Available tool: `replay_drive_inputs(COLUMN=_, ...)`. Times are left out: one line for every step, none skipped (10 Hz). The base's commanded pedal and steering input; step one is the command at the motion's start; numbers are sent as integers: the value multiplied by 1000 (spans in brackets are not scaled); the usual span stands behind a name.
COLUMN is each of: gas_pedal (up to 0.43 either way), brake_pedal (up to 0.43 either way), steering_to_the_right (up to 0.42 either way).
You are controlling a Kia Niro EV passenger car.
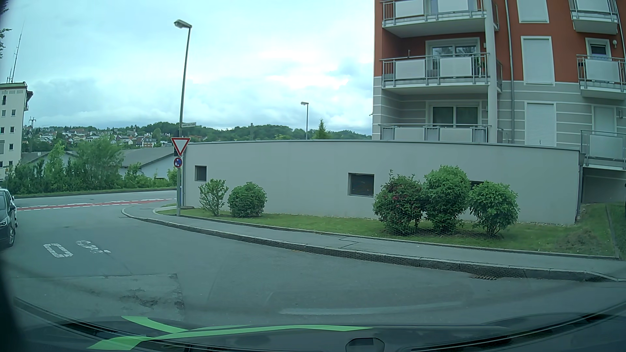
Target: Follow the waypoints while adhering to traffic rules and regulations
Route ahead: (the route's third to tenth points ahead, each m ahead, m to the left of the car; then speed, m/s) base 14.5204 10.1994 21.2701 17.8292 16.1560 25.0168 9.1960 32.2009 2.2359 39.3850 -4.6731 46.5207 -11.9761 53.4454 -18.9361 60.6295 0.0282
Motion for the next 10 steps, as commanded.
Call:
replay_drive_inputs(gas_pedal=47, brake_pedal=250, steering_to_the_right=-90)
replay_drive_inputs(gas_pedal=47, brake_pedal=256, steering_to_the_right=-90)
replay_drive_inputs(gas_pedal=47, brake_pedal=250, steering_to_the_right=-90)
replay_drive_inputs(gas_pedal=47, brake_pedal=250, steering_to_the_right=-89)
replay_drive_inputs(gas_pedal=47, brake_pedal=250, steering_to_the_right=-89)
replay_drive_inputs(gas_pedal=47, brake_pedal=250, steering_to_the_right=-89)
replay_drive_inputs(gas_pedal=47, brake_pedal=250, steering_to_the_right=-89)
replay_drive_inputs(gas_pedal=47, brake_pedal=250, steering_to_the_right=-89)
replay_drive_inputs(gas_pedal=47, brake_pedal=250, steering_to_the_right=-88)
replay_drive_inputs(gas_pedal=47, brake_pedal=250, steering_to_the_right=-89)
